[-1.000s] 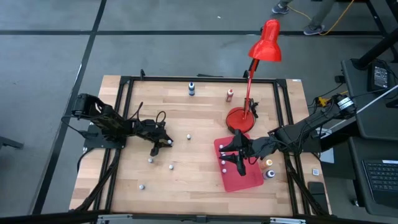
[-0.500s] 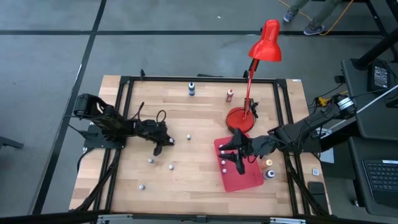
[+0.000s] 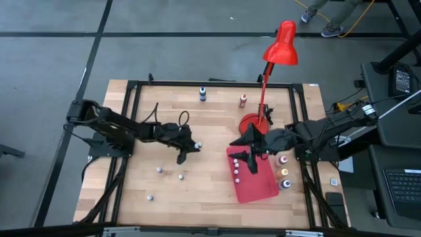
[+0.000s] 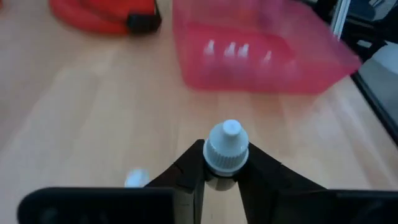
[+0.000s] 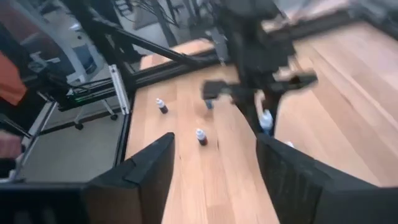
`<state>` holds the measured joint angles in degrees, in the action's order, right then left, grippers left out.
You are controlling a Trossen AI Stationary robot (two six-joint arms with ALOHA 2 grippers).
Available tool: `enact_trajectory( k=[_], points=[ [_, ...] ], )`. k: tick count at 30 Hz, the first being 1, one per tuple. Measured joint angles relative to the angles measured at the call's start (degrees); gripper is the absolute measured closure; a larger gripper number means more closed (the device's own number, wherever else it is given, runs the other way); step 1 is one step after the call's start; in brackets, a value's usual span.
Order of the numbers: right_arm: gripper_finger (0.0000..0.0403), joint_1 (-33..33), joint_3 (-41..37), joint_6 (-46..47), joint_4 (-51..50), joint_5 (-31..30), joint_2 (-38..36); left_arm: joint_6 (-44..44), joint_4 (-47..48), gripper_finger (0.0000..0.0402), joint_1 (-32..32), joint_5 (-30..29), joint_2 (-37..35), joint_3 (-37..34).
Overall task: Pick & Place food coloring
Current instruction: Put the small blue food coloring bottle into the red bin
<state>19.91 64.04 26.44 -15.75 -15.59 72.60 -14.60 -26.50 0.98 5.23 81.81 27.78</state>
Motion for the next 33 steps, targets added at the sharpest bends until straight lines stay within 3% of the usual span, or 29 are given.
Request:
enact_trajectory(
  k=[5, 10, 18, 28, 33],
  points=[
    [0.0155, -4.1, 5.2, 3.0, -8.2, 4.1, 0.0, 3.2, 18.4, 0.0334, 0.6, -2.7, -4.6, 12.3],
    [0.0159, -7.5, 8.7, -3.1, -9.6, 7.0, 0.2, 5.2, 34.7, 0.0334, 0.6, -2.8, -5.2, 24.9],
    [0.0174, -12.5, 15.6, -7.6, -16.6, 14.0, 6.1, 4.9, 48.5, 0.0335, 0.6, -5.6, -4.9, 40.9],
    [0.0175, -16.2, 27.3, -12.3, -17.2, 18.6, 15.0, 2.9, 54.1, 0.0335, 0.8, -5.8, -4.9, 46.0],
    [0.0175, -17.5, 33.3, -14.7, -23.5, 20.2, 19.9, 2.8, 54.3, 0.0335, 1.9, -5.7, -4.9, 46.0]
  ],
)
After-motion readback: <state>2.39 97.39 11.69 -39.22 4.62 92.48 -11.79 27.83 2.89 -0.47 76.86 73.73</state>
